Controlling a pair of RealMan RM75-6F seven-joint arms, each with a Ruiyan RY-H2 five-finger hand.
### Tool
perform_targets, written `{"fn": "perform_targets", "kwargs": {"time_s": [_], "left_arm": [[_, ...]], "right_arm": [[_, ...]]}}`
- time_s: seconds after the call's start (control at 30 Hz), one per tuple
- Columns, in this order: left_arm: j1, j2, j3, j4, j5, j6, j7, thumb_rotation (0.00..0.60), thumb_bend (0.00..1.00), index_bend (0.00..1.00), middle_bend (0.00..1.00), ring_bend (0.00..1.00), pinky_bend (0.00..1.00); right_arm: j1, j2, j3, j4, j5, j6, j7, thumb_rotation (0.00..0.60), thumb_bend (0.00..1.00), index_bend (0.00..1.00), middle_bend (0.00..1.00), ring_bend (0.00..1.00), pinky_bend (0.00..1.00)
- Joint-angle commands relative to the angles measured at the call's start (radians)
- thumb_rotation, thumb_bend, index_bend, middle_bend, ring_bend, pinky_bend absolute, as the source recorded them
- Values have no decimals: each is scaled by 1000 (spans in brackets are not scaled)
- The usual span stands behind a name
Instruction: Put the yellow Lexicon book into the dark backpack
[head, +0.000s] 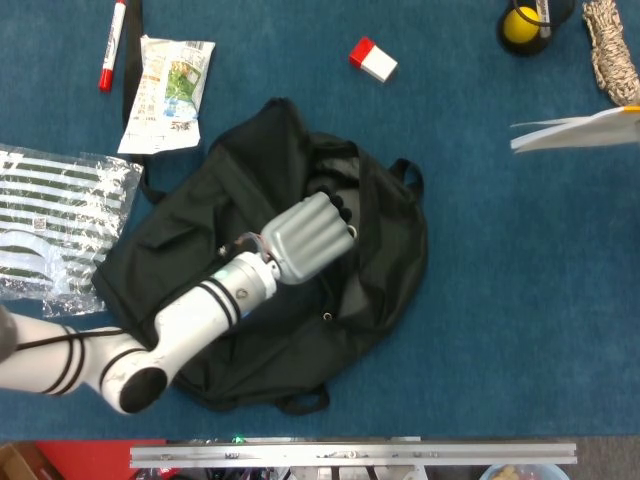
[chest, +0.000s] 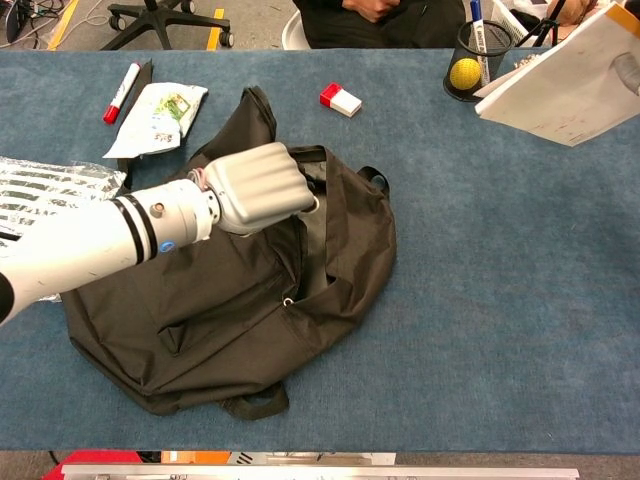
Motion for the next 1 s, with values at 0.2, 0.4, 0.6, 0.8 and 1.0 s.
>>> {"fn": "perform_targets", "kwargs": {"time_s": [0.2, 0.4, 0.6, 0.8, 1.0], "left_arm": [[82, 102, 28, -103, 135, 100, -63, 600, 340, 442, 379, 351, 452], [121, 144, 51, -160, 201, 135, -39, 600, 341, 436, 379, 349, 452], [158, 165, 55, -200, 243, 162, -18, 600, 340, 433, 377, 349, 452], [195, 176, 63, -230, 279, 188, 32, 600, 341, 430, 371, 348, 452], [225, 173, 59, -248, 290, 200, 80, 600, 340, 426, 369, 348, 452]], "right_arm": [[34, 20, 28, -125, 57, -74, 50, 600, 400, 775, 603, 515, 673], [73, 38, 55, -228, 135, -150, 76, 600, 407, 785, 609, 522, 678], [120, 29, 108, -309, 274, -214, 128, 600, 440, 796, 623, 539, 690], [179, 27, 174, -381, 505, -283, 188, 600, 463, 810, 634, 555, 704], [238, 52, 227, -442, 740, -364, 278, 600, 463, 810, 636, 559, 705]]}}
